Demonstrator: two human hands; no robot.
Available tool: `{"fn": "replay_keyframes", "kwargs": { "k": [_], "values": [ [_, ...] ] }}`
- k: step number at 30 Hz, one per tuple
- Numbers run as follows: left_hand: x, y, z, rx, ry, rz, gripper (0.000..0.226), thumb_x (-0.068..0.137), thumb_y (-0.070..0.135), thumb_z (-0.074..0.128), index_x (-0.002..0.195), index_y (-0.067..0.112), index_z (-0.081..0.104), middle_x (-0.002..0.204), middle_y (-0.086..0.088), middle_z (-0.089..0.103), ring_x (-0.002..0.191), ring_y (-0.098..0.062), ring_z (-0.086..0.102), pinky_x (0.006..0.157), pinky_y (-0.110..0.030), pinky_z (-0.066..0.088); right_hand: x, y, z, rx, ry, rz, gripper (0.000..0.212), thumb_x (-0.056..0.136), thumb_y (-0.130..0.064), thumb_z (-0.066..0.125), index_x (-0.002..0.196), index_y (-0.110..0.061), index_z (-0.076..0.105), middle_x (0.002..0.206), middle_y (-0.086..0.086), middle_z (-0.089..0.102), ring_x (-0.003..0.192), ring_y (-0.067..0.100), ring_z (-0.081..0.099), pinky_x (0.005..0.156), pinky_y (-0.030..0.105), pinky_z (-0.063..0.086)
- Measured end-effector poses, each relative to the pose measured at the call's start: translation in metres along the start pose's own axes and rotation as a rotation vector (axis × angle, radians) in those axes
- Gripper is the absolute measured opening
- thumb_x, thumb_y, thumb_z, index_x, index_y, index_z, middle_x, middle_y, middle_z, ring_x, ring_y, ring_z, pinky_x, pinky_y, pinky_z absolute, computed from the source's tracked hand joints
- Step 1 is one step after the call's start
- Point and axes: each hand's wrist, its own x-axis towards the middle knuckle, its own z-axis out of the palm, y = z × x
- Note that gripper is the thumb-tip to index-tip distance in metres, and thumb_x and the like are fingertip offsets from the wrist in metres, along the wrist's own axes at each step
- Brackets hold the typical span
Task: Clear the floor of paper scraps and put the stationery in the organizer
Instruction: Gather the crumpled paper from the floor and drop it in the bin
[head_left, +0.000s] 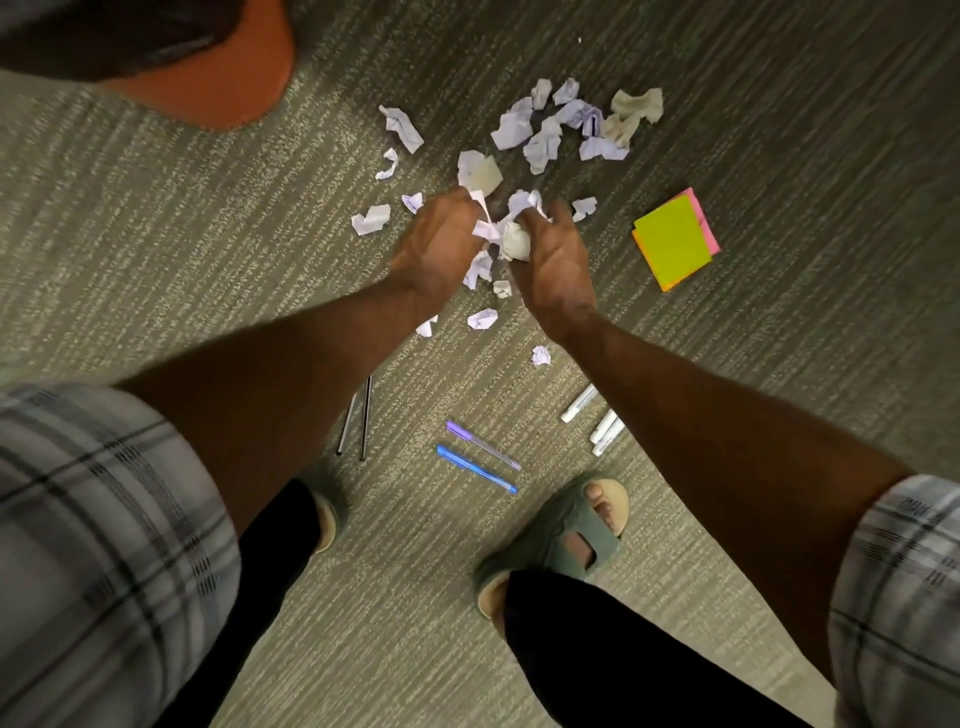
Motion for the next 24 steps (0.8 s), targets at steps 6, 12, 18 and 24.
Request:
{"fn": "replay_keyframes", "kwargs": {
  "k": [6,12,18,24],
  "values": [
    [-0.025,0.031,-0.056,0.026,-0.003,-0.017,0.027,0.100,0.003,0.052,0.123,0.005,0.066,0.127,-0.012,0.061,0.115,-0.024,0.061,0.098,-0.032,0.050,-0.026,-0.034,-0.052,0.000,0.037,-0.016,0.035,0.093,-0.014,0.060,0.128,-0.011,0.058,0.134,0.012,0.048,0.100,0.012,0.054,0.082,0.007,0.032],
    [-0.058,0.054,-0.119,-0.079,0.032,-0.017,0.025,0.096,0.001,0.054,0.112,0.009,0.070,0.119,-0.008,0.064,0.107,-0.020,0.062,0.091,-0.027,0.051,-0.043,-0.070,-0.104,0.057,0.026,0.014,0.030,0.094,-0.008,0.054,0.123,-0.010,0.061,0.124,0.017,0.053,0.107,0.026,0.057,0.084,0.022,0.039],
    [-0.083,0.052,-0.192,-0.083,0.038,0.085,0.020,0.094,0.008,0.055,0.104,0.009,0.073,0.112,-0.010,0.067,0.103,-0.025,0.064,0.091,-0.042,0.050,-0.047,-0.123,-0.153,0.075,0.017,-0.096,0.041,0.087,-0.014,0.061,0.128,-0.012,0.061,0.135,0.014,0.047,0.108,0.023,0.061,0.101,0.027,0.048],
    [-0.093,0.028,-0.256,-0.087,0.132,0.109,0.018,0.094,0.013,0.058,0.104,0.007,0.072,0.111,-0.013,0.067,0.102,-0.029,0.062,0.088,-0.040,0.047,-0.030,-0.189,-0.188,0.015,0.036,-0.180,0.041,0.085,-0.016,0.064,0.126,-0.018,0.062,0.128,0.011,0.051,0.101,0.024,0.063,0.093,0.030,0.050]
  ]
}}
